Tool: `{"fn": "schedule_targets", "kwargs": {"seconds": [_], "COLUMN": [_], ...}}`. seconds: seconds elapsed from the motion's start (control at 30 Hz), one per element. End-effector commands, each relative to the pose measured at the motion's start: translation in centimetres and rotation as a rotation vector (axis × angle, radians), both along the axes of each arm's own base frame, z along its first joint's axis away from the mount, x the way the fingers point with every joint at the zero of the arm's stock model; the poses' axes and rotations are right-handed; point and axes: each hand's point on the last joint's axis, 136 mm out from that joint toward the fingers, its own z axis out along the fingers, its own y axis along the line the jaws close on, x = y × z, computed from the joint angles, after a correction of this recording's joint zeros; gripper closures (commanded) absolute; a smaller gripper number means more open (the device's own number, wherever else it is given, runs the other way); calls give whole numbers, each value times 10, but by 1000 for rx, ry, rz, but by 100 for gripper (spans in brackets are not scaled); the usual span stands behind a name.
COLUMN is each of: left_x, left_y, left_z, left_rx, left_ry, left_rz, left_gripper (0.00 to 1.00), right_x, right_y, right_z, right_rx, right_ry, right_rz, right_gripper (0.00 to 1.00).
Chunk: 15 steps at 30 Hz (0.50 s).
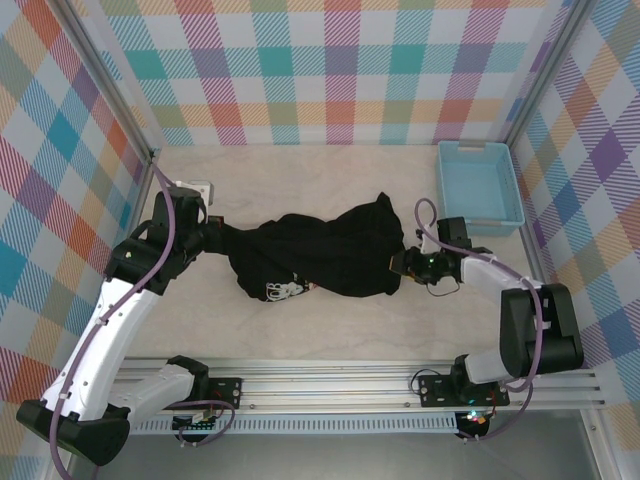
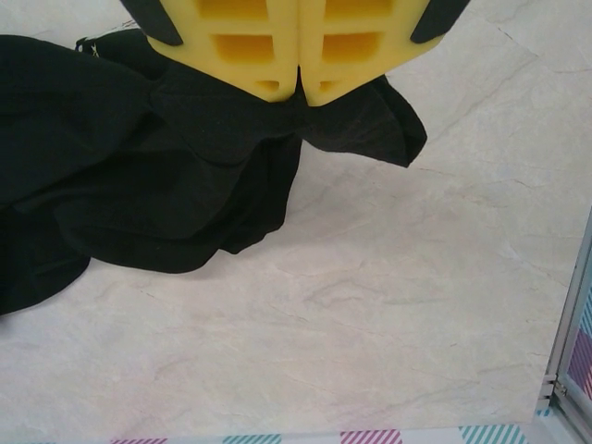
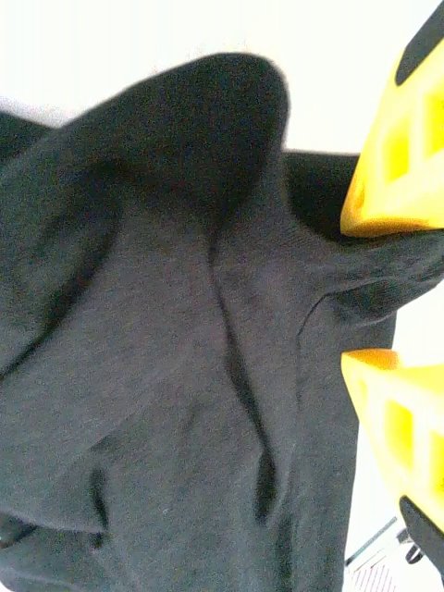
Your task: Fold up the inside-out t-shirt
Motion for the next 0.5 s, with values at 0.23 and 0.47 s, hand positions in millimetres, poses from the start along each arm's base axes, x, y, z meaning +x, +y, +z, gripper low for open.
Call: {"fn": "schedule_targets", "kwargs": {"seconds": [0.23,0.47], "left_x": [4,4], "left_y": [-1,-1], "left_z": [5,4], "left_rx": [-30,-33], "left_ry": [-30,-28], "left_rz": [4,3], "left_gripper": [100,100], "right_x": [-14,-20], "right_y": [1,0], "right_z": [-4,-1], "right_rx": [17,14], "right_ry": [-19,-27], "right_rz": [12,15], "right_gripper": [61,63]}}
